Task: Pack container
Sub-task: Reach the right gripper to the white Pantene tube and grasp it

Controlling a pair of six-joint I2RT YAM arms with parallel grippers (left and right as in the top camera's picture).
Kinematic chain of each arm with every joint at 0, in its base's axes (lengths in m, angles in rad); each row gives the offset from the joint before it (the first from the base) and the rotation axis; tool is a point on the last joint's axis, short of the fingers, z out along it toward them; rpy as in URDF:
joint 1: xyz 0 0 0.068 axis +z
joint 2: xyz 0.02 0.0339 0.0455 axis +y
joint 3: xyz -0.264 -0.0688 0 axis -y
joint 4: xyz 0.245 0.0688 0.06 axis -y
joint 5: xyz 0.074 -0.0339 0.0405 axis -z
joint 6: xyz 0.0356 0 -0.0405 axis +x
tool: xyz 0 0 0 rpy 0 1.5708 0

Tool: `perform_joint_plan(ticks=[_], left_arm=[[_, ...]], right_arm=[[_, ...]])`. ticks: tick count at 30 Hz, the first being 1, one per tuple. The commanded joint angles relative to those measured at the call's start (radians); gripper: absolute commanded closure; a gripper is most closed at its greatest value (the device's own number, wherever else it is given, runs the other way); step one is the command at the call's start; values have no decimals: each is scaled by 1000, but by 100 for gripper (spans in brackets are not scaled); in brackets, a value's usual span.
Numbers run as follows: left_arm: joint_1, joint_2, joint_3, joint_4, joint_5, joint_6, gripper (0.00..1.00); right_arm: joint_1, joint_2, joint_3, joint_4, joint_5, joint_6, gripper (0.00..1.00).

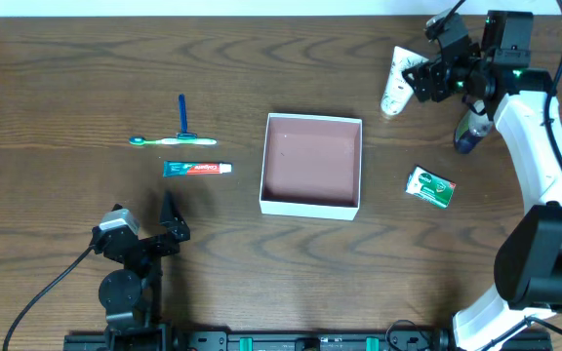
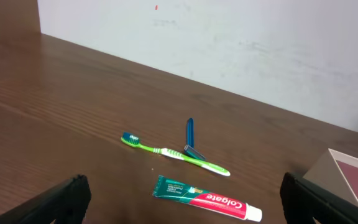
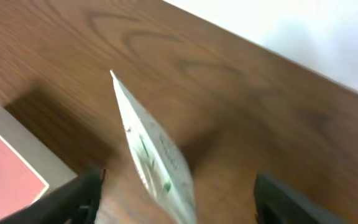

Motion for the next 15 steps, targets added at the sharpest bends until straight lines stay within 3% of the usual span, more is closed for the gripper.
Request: perform_joint_plan(ticks=[1, 6, 15], left_arm=[[5, 0, -19, -32, -5, 13, 2], [5, 0, -19, -32, -5, 13, 2], [5, 0, -19, -32, -5, 13, 2]], right_arm=[[-2, 4, 18, 22, -25, -3, 36], [-1, 4, 18, 63, -83, 0, 47], [21, 11, 18, 75, -106, 0, 51]])
